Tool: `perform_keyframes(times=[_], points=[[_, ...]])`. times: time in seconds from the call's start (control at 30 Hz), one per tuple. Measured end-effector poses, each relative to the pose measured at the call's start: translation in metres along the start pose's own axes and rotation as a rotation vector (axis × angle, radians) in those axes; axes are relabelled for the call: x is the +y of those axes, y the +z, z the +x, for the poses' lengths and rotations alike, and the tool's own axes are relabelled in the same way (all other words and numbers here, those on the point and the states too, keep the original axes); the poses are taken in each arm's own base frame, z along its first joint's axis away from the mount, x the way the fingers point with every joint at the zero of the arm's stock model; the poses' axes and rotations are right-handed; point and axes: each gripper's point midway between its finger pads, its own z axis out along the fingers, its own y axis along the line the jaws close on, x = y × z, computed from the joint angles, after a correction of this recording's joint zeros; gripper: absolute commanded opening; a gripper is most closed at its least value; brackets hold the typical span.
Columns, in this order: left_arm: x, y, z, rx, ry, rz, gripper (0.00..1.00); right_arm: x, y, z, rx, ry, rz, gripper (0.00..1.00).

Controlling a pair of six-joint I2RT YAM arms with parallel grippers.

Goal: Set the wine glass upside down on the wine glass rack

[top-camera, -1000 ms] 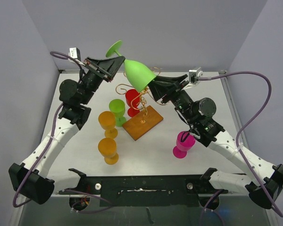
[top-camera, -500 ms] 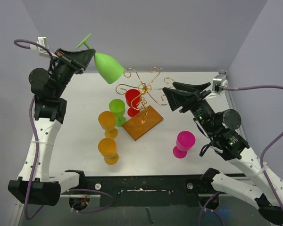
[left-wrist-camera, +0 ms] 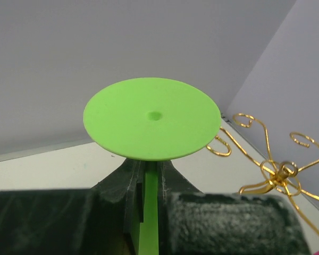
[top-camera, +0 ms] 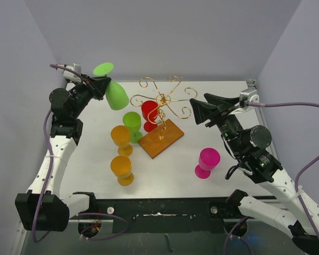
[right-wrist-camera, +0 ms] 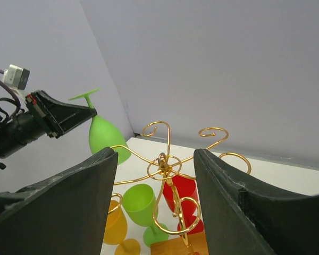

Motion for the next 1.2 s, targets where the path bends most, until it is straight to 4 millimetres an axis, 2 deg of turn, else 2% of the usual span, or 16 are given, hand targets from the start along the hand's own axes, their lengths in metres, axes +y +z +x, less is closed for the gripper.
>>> perform_keyframes(times=[0.1,0.17,0.37,0.5,0.9,1.2], points=[[0.0,-0.003,0.028,0.039,0.03,0.062,0.0,-0.003,-0.001,0.001,0.0,-0.023,0.01,0.6],[-0.005,-0.003,0.038,0.052,0.053,0.125,0.0,-0.005,-0.002,0.004,0.005,-0.034,0.012,0.6],[-0.03,0.001,0.033,0.006,0.134,0.309,0.0,-0.006,-0.002,0.007,0.009,-0.053,0.012,0.6],[-0.042,0.003,0.036,-0.008,0.186,0.399,0.0,-0.007,-0.003,0.01,0.015,-0.058,0.013,0.6],[-0.04,0.016,0.088,0.108,0.175,0.532,0.0,-0.007,-0.004,0.008,0.008,-0.056,0.011,0.6],[-0.064,0.025,0.103,0.122,0.19,0.645,0.0,-0.007,-0.003,0.01,0.015,-0.054,0.012,0.6]])
